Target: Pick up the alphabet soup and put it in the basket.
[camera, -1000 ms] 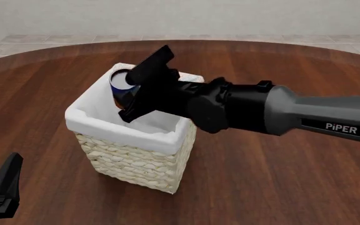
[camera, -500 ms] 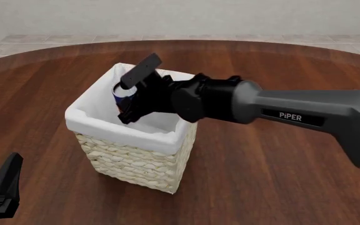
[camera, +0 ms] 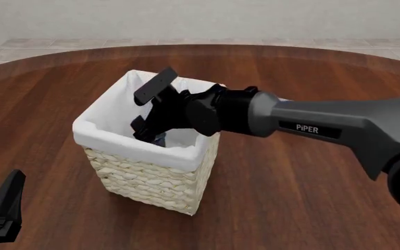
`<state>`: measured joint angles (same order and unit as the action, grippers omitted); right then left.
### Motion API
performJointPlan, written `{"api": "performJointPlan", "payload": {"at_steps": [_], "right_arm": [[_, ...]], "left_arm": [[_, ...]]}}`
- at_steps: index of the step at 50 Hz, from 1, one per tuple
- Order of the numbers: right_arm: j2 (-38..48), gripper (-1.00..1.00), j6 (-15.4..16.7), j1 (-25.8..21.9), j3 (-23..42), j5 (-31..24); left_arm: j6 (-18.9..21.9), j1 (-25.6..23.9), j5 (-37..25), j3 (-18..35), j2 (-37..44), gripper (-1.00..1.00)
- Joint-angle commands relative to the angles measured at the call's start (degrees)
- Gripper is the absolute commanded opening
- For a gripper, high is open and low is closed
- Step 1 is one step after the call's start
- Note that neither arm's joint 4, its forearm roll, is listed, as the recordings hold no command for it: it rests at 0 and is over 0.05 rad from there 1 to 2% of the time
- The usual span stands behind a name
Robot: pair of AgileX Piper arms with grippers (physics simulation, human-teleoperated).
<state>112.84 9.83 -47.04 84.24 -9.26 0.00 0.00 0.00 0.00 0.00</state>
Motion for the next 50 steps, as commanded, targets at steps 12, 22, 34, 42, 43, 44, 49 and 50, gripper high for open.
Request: {"api": "performJointPlan", "payload": {"at_steps": [12,22,34,42,43,44,49,50], "right_arm": [[-0.3,1.0,-0.2,0.4,1.0,0.0],[-2.1,1.0,0.1,0.9,1.5,-0.1],[-5.6,1.0,0.7,1.1,1.5,-0.5],[-7.7,1.0,0.6,0.9,1.1,0.2],[-7.7,1.0,0.6,0.9,1.1,0.2],[-7.8,1.0,0.7,1.1,1.4,0.0],[-9.0,1.0,0.9,1.5,2.0,-0.3],[-9.2,1.0,1.0,1.5,2.1,-0.4]], "left_arm": [[0.0,0.0,0.0,0.0,0.0,1.0],[0.0,0.0,0.0,0.0,0.0,1.0],[0.0,0.0,0.0,0.0,0.0,1.0],[0.0,0.0,0.0,0.0,0.0,1.0],[0.0,0.0,0.0,0.0,0.0,1.0],[0.0,0.0,0.0,0.0,0.0,1.0],[0.0,0.0,0.0,0.0,0.0,1.0],[0.0,0.0,0.0,0.0,0.0,1.0]]}}
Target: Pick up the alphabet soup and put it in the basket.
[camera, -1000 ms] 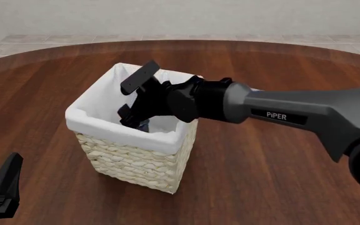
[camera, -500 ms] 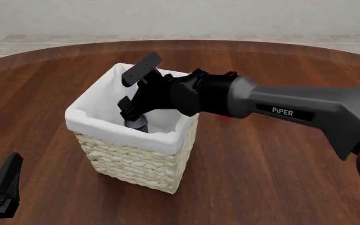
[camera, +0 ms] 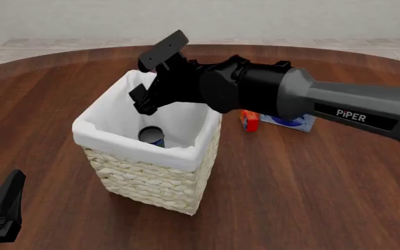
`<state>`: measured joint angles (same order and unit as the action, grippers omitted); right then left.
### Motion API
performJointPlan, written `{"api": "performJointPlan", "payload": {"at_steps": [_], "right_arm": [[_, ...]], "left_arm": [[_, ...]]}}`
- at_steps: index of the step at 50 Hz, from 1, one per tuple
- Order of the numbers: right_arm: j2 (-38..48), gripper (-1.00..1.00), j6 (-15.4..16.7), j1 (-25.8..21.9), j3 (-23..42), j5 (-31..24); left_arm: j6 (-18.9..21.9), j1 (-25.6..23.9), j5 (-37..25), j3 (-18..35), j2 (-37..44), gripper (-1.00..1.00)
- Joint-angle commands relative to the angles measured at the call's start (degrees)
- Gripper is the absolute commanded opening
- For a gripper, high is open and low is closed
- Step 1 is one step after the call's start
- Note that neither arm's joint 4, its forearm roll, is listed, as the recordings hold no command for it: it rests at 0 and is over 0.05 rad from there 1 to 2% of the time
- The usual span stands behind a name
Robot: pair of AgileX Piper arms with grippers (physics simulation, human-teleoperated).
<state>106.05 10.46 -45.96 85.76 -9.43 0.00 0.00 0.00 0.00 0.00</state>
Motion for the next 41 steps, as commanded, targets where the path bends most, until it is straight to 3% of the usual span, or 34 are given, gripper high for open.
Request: {"api": "performJointPlan", "payload": {"at_steps": [1,41], "right_arm": [[-2.7,1.0,0.3,0.3,0.5,-0.2],[-11.2,1.0,1.6,2.1,1.2,-0.5]], "left_arm": [[0.0,0.0,0.0,0.0,0.0,1.0],[0.0,0.0,0.0,0.0,0.0,1.0]]}}
